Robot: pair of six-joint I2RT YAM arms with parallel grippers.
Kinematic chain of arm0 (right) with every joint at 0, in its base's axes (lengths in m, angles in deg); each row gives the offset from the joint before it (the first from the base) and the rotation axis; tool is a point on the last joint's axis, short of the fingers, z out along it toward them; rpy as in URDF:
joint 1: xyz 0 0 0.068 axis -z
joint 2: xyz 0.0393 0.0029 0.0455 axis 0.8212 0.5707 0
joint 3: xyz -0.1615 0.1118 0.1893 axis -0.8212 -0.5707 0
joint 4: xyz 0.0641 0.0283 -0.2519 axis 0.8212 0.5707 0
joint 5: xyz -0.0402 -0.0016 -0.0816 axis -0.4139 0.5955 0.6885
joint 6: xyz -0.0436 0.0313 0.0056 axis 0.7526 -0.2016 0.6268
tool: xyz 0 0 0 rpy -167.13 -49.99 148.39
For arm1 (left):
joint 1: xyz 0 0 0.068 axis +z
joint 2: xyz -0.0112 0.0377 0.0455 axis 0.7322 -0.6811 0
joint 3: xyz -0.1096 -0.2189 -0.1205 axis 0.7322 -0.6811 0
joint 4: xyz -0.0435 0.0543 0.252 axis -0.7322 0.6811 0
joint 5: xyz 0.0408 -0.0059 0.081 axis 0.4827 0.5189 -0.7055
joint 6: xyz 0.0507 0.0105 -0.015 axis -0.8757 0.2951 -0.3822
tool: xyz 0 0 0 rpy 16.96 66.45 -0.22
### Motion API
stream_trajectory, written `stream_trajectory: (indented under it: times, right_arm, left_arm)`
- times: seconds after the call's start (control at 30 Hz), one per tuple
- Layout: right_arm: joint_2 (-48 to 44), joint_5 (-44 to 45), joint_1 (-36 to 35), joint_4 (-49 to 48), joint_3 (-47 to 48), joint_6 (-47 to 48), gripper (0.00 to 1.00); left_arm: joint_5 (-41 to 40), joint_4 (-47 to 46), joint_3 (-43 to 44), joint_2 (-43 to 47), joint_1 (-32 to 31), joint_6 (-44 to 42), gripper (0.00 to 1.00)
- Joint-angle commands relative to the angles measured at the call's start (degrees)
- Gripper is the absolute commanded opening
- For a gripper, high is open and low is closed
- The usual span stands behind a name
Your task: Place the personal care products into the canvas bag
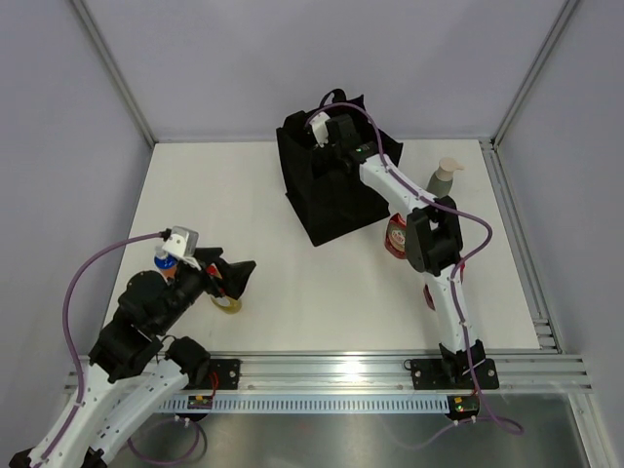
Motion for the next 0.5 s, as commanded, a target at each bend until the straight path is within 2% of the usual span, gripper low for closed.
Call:
stream_trajectory:
  times: [0.0,0.1,0.23,0.4,0.47]
  right_arm:
    - [-3.23,-3.24,1.63,-2.26,1.25,1.0,0.99]
    - [-7.18,-12.02,3.13,2.92,1.69,1.08,1.0]
    - [-12.81,-22.21,3.92,10.13,3.62,2.84,0.99]
    - [-21.68,-28.03,4.01,15.76,6.17,1.01,1.0]
    - [-26.43,-31.19,4.01,16.64,6.44,0.12,0.99]
  left_arm:
    - [1.36,-0.56,2.02,1.03,0.0,1.55,0.99]
    - [1.19,-0.21,2.2,0.95,0.0,2.34,0.99]
    - [-3.45,1.37,3.87,-0.28,0.0,5.67,0.99]
    - [-13.38,7.43,7.55,-2.91,0.0,13.49,0.99]
    - [-15.06,10.84,10.19,-4.58,0.0,14.99,0.99]
